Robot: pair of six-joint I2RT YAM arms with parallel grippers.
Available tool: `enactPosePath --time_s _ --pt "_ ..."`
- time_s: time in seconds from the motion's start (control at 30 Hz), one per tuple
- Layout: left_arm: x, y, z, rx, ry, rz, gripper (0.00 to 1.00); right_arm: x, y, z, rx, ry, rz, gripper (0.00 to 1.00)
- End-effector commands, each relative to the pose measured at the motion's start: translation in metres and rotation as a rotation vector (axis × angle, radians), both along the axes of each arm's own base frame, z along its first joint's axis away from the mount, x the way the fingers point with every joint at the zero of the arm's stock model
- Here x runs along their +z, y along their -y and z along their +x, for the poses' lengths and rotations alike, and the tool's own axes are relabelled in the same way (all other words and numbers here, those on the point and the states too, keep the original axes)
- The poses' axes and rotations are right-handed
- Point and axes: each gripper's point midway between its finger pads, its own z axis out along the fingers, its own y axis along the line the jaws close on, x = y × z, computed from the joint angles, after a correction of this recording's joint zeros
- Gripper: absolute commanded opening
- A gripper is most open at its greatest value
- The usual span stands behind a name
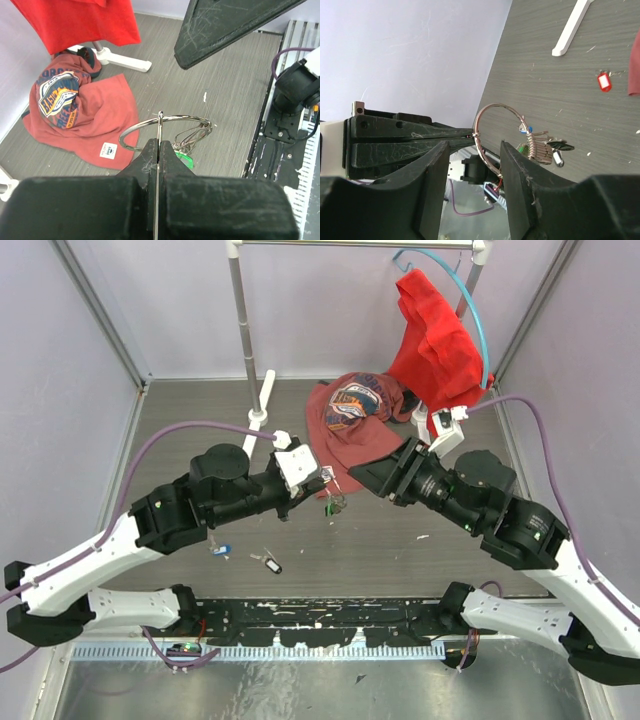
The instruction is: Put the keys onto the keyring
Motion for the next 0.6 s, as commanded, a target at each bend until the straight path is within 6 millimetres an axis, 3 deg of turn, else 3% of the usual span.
enactPosePath --time_s 0.0,0.17,0.33,0.57 --pt "0.008 -0.004 -0.002 -0.027 0.036 0.037 0.0 0.006 -0.015 -0.005 0.051 -0.06 0.066 0.5" --pt "0.006 -0.006 -0.001 -0.028 0.04 0.081 0.0 -0.001 -0.028 -0.005 0.084 -0.093 0.091 0.52" --pt "0.004 -0.009 0.001 -0.012 0.039 0.093 0.0 -0.013 -0.032 -0.004 0.093 -0.098 0.065 0.45" --pt "0.002 -0.008 -0.002 -0.029 0.034 0.1 0.0 -0.02 -0.038 -0.006 0.129 -0.092 0.06 0.45"
